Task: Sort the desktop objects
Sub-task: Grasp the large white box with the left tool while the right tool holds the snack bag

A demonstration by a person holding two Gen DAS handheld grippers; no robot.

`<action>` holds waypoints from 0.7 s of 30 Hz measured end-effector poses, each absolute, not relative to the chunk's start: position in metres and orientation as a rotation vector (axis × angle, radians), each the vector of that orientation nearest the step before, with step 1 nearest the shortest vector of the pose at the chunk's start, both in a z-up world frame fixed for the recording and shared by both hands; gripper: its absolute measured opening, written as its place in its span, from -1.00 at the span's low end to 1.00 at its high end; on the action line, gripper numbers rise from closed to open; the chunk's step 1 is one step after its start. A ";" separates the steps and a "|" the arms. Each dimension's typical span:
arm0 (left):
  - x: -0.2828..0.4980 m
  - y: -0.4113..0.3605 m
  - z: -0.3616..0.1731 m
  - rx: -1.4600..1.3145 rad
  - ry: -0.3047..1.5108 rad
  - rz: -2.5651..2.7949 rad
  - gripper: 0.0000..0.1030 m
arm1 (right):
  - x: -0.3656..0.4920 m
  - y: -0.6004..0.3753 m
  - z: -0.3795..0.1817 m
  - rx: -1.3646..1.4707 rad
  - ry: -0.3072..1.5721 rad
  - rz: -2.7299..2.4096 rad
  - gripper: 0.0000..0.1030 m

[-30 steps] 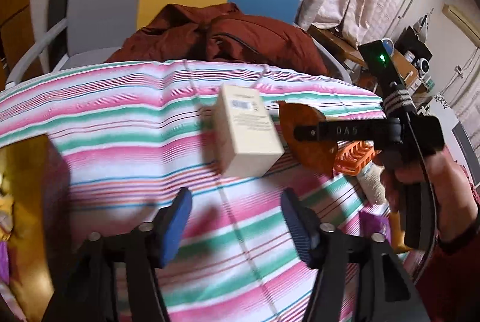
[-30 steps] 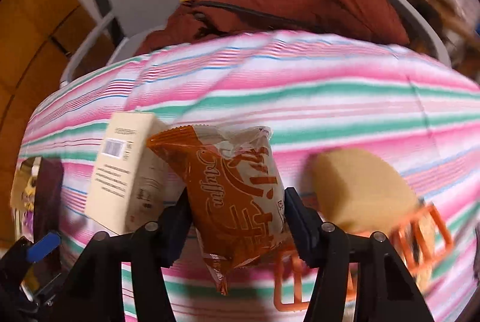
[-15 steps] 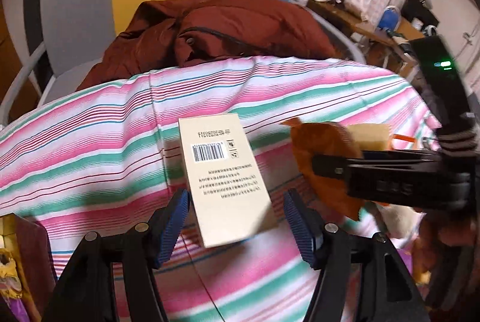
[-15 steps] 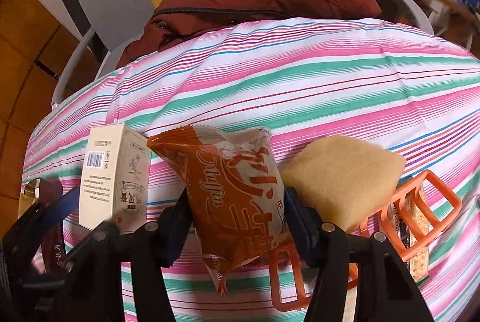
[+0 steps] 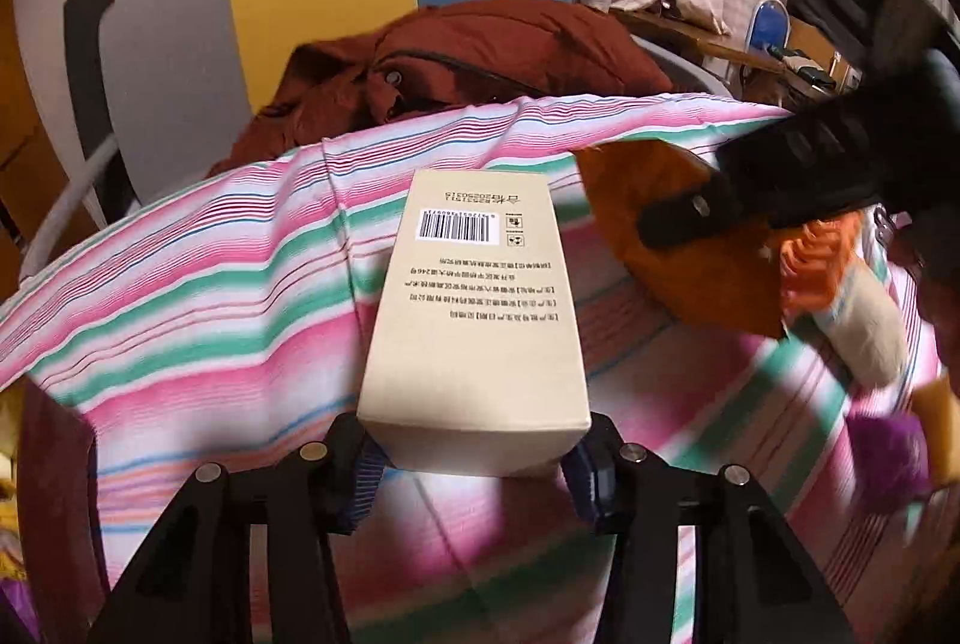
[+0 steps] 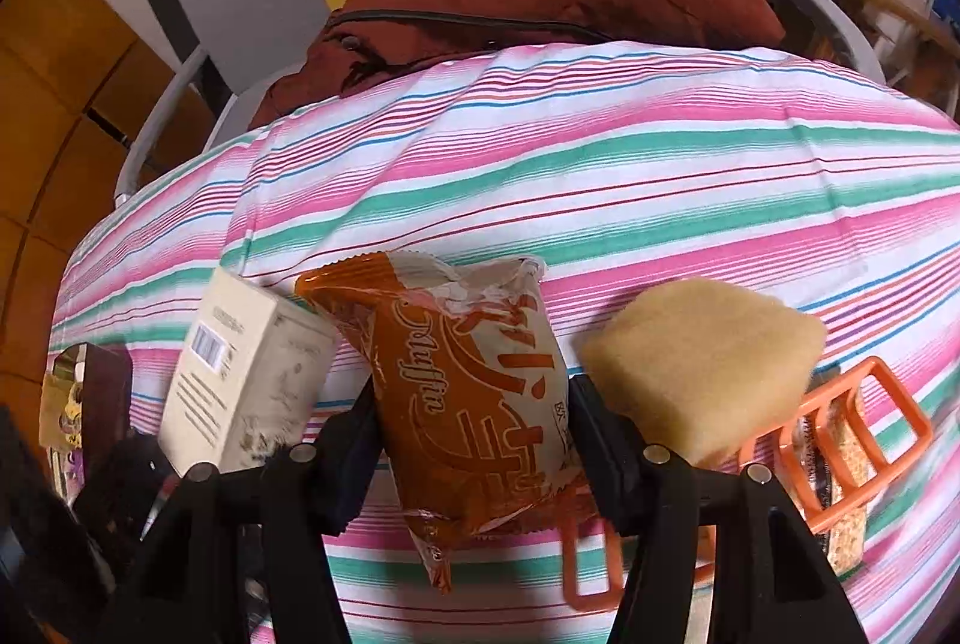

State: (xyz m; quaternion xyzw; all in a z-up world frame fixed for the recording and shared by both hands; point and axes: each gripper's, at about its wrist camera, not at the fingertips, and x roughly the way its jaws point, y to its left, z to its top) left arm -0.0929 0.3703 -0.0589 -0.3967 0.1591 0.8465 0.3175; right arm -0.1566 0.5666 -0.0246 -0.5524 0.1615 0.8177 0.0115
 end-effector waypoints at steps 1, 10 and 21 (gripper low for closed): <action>-0.090 0.363 -0.058 -1.048 0.393 2.231 -0.02 | -0.157 0.565 -0.025 -1.725 0.508 2.554 0.15; -0.075 0.300 -0.058 -1.078 0.192 2.294 -0.02 | -0.154 0.547 -0.024 -1.755 0.488 2.588 0.15; -0.048 0.254 -0.062 -1.124 0.008 2.306 -0.02 | -0.143 0.504 -0.025 -1.858 0.548 2.658 0.15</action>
